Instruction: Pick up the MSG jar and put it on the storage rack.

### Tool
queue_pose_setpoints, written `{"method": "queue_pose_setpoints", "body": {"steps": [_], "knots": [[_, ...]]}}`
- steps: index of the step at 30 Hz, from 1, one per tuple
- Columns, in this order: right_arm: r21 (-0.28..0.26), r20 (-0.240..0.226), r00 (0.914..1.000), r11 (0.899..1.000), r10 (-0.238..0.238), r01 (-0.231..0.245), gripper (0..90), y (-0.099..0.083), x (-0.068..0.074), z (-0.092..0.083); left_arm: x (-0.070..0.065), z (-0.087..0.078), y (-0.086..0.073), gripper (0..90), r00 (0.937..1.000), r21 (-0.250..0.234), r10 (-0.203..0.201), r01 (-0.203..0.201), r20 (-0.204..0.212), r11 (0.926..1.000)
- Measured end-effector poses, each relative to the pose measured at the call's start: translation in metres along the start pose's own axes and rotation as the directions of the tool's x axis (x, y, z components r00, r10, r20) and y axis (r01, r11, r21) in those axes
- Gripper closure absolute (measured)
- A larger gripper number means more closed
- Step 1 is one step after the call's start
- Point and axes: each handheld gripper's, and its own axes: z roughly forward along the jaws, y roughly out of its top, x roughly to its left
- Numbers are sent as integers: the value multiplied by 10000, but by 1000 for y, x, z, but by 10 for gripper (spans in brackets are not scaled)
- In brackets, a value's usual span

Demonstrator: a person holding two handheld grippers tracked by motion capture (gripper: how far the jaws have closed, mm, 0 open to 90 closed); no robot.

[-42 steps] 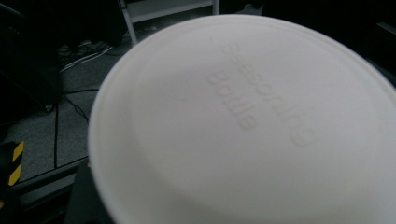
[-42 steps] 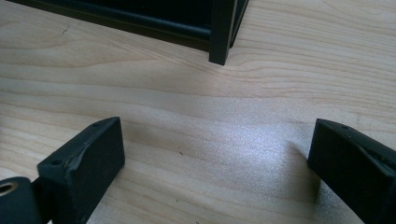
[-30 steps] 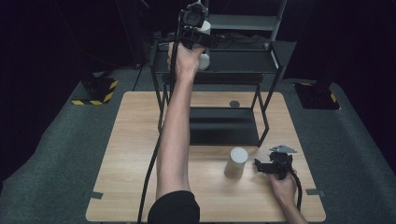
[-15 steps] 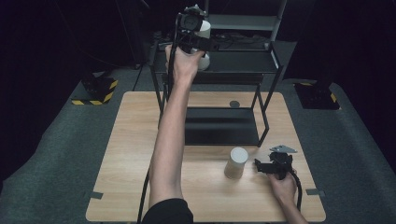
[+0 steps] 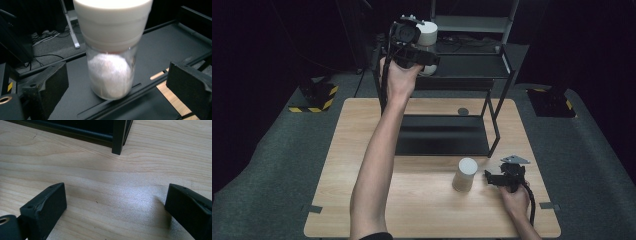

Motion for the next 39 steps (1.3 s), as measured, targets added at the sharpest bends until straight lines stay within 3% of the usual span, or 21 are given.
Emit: {"method": "queue_pose_setpoints", "body": {"steps": [16, 25, 34, 39], "knots": [[-7, 2, 10000, 10000, 18, -18, 30, 0, 0, 0, 12, -23, -56, 42, 9992, -195, 121, -114, 389, 9997], [-12, 1, 10000, 10000, 16, -16, 30, 0, 0, 0, 20, -20, -99, 48, 9988, -227, 4, 8, 496, 9997], [-7, 2, 10000, 10000, 16, -16, 30, 0, 0, 0, 19, -12, -141, 48, 9989, -35, 209, -208, 424, 9998], [-7, 4, 10000, 10000, 13, -13, 30, 0, 0, 0, 20, -6, -168, 48, 9988, 60, 62, -65, 495, 10000]]}}
